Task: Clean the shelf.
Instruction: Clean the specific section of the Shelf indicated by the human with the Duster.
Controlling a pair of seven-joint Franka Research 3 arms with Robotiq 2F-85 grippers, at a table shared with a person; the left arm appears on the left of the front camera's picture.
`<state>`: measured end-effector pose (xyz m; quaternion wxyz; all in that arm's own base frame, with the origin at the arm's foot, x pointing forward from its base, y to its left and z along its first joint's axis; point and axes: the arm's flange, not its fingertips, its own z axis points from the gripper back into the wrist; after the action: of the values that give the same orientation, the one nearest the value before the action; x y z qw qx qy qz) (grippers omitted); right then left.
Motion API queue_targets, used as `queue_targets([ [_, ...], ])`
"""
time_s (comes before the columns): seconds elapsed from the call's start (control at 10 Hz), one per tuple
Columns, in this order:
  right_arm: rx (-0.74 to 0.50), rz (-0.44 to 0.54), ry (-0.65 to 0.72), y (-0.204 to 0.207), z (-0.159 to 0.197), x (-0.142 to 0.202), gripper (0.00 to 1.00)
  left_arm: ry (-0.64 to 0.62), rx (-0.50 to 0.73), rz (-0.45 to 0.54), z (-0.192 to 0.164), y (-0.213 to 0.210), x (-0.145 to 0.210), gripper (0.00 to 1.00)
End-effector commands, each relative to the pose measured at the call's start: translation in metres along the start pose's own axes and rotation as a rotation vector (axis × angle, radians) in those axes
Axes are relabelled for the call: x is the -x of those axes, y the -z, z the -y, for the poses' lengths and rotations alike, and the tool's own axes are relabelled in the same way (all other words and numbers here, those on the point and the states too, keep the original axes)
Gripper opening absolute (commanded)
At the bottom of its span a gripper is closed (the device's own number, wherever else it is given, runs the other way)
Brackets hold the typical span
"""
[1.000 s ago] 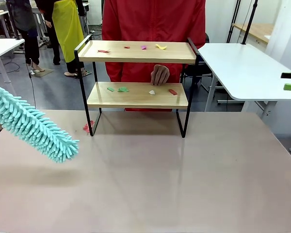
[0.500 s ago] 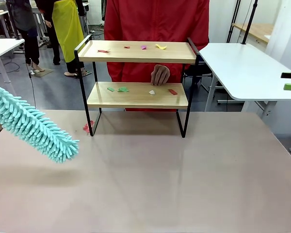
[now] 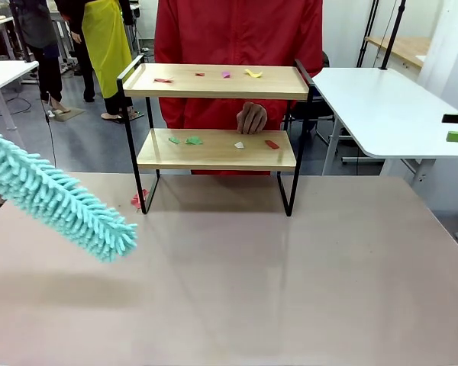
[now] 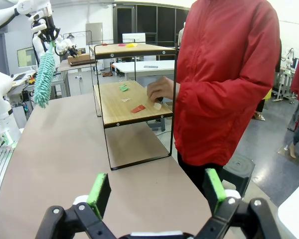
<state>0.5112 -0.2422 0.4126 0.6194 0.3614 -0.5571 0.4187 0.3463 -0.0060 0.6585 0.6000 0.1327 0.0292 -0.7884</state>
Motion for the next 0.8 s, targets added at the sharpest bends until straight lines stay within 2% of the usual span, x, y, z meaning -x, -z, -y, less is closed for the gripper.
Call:
queue_targets([
  [0.0,-0.001,0.001,-0.003,0.001,-0.001,-0.002,1.0,0.021,-0.117,0.138,0.003,0.026,-0.01,0.13],
  [0.1,-0.001,0.001,-0.003,0.001,-0.001,-0.002,1.0,0.025,-0.172,0.208,-0.006,0.035,-0.026,0.13],
  [0.4,-0.001,0.001,-0.003,0.001,-0.001,-0.002,1.0,-0.11,-0.313,0.42,-0.019,0.067,-0.073,0.13],
  [0.5,-0.001,0.001,-0.003,0.001,-0.001,-0.002,1.0,-0.206,-0.339,0.403,-0.025,0.078,-0.088,0.13],
  [0.7,-0.001,0.001,-0.003,0.001,-0.001,-0.002,1.0,-0.288,-0.388,0.51,-0.026,0.091,-0.117,0.13],
])
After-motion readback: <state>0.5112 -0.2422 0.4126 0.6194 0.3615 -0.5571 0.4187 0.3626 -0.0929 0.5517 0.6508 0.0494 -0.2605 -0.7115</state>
